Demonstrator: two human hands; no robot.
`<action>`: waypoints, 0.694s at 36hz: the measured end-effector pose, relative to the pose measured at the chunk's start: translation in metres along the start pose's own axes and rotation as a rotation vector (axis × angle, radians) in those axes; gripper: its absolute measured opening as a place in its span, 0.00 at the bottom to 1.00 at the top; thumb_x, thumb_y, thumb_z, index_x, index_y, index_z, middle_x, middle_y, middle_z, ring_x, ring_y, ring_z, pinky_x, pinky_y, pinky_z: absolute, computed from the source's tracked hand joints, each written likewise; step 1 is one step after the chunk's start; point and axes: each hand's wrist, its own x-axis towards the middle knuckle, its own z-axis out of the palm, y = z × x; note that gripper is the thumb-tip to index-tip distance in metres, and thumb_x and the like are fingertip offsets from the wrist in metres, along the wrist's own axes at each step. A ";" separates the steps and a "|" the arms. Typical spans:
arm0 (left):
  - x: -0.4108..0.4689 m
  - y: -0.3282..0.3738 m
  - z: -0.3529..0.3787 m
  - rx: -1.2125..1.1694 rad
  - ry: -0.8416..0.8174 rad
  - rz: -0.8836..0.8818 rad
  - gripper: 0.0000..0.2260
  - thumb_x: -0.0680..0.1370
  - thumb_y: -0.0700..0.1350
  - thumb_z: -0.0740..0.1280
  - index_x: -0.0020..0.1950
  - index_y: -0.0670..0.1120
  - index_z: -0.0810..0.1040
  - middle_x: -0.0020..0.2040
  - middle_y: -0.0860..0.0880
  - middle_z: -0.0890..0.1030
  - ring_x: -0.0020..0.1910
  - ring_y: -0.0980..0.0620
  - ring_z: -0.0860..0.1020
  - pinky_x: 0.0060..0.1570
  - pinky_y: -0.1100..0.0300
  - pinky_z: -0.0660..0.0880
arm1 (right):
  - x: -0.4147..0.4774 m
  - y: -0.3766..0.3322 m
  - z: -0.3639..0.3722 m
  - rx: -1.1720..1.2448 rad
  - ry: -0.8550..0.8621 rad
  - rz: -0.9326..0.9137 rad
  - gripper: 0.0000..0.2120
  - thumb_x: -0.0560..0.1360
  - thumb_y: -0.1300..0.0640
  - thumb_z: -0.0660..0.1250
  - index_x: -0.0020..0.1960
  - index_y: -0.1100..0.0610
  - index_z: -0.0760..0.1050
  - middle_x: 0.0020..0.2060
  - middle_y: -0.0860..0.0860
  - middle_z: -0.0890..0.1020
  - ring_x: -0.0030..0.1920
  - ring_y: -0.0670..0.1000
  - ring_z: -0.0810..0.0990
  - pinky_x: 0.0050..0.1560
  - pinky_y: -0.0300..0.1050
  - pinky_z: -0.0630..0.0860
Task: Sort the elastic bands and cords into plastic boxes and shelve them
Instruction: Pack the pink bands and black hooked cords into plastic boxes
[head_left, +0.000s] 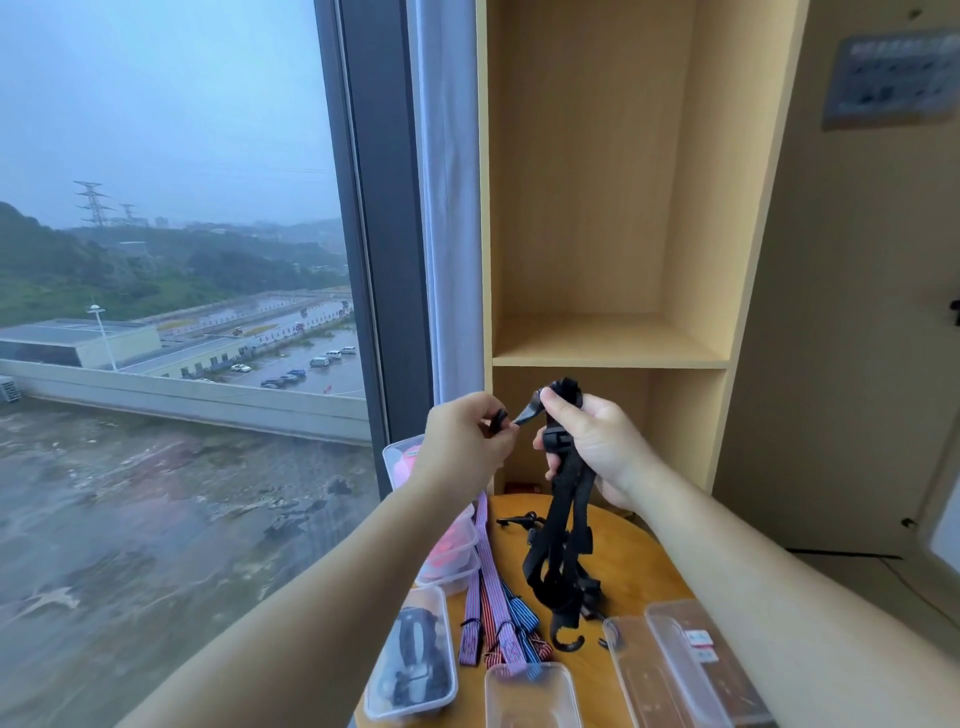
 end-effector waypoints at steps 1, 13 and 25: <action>-0.001 0.000 0.000 0.130 0.024 0.098 0.06 0.75 0.36 0.70 0.38 0.41 0.77 0.33 0.49 0.76 0.31 0.49 0.75 0.33 0.60 0.72 | 0.000 0.000 0.000 -0.003 0.006 0.025 0.18 0.75 0.42 0.69 0.51 0.58 0.77 0.33 0.57 0.81 0.27 0.53 0.74 0.30 0.48 0.77; -0.009 -0.003 0.001 -0.241 -0.316 -0.104 0.18 0.77 0.51 0.70 0.65 0.49 0.75 0.47 0.56 0.81 0.39 0.56 0.81 0.39 0.63 0.79 | -0.001 -0.001 -0.007 -0.050 0.090 -0.125 0.12 0.79 0.51 0.66 0.43 0.60 0.74 0.31 0.55 0.80 0.25 0.52 0.73 0.28 0.45 0.75; -0.005 -0.006 0.005 -0.244 -0.093 -0.161 0.07 0.72 0.39 0.76 0.41 0.48 0.80 0.37 0.46 0.82 0.32 0.53 0.77 0.36 0.59 0.78 | -0.007 0.005 -0.005 0.069 -0.004 0.131 0.18 0.79 0.47 0.66 0.53 0.63 0.74 0.35 0.59 0.80 0.31 0.54 0.77 0.35 0.49 0.79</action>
